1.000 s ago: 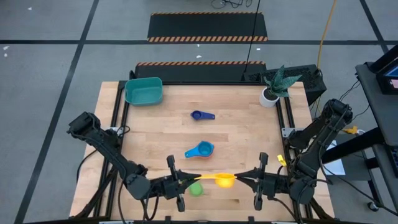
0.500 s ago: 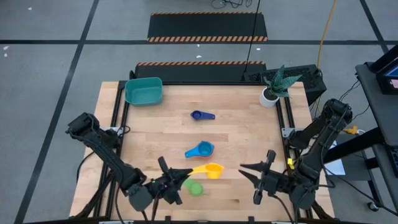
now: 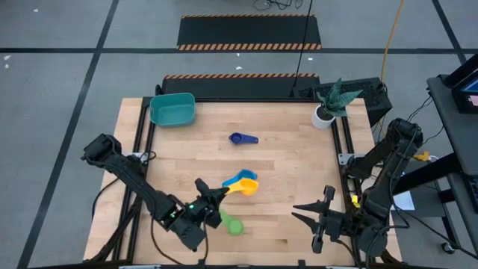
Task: Nest measuring cups in basket
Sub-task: Stack the yellow measuring cup on top of the light blue measuring cup
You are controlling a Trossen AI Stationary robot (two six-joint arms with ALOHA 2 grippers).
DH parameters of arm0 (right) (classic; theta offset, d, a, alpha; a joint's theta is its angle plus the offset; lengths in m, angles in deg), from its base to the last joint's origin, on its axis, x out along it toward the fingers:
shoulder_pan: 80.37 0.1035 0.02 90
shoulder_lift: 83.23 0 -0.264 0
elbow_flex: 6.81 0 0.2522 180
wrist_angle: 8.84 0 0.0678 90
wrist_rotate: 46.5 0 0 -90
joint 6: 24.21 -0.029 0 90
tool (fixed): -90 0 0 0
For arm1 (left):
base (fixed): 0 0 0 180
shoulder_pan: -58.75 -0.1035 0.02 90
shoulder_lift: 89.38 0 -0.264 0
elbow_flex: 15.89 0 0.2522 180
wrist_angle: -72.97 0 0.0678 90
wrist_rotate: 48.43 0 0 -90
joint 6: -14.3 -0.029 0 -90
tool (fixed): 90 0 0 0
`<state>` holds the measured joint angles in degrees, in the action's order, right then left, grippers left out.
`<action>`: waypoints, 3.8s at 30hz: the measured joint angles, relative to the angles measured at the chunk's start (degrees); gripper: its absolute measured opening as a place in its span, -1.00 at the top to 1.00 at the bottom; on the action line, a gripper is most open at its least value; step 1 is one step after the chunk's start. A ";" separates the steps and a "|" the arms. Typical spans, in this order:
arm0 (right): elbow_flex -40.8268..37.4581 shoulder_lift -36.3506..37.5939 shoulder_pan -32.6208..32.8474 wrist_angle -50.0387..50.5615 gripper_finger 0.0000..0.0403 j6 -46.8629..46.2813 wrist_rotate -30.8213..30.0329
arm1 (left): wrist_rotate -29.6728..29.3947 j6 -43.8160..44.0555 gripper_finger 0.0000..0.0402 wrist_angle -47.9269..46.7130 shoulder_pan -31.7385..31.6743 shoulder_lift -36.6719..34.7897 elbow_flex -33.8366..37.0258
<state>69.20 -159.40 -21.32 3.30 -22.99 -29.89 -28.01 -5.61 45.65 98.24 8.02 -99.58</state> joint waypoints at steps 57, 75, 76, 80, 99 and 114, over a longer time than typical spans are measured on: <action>-3.42 -0.01 0.32 -0.40 0.62 -2.06 0.18 | 8.08 -11.25 0.27 -5.32 -9.76 9.49 0.02; -3.42 -0.01 0.32 -0.46 0.62 -2.08 0.20 | 20.48 10.58 -0.07 -17.74 -9.98 9.49 0.00; -3.42 -0.01 0.32 -0.46 0.62 -2.08 0.20 | 21.30 11.54 -0.06 -18.35 -10.02 9.49 0.00; -3.42 -0.01 0.32 -0.48 0.62 -2.08 0.20 | 23.10 15.86 0.00 -20.60 -10.53 9.49 0.00; -3.42 -0.03 0.32 -0.47 0.62 -2.11 0.20 | 28.06 28.71 0.04 -32.87 -11.61 9.49 0.00; -3.42 -0.03 0.30 -0.46 0.62 -2.11 0.87 | 38.44 60.78 0.16 -37.83 -12.52 9.27 0.00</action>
<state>65.78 -159.43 -21.02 2.84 -25.10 -29.02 10.43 55.17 7.83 85.72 17.29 -99.58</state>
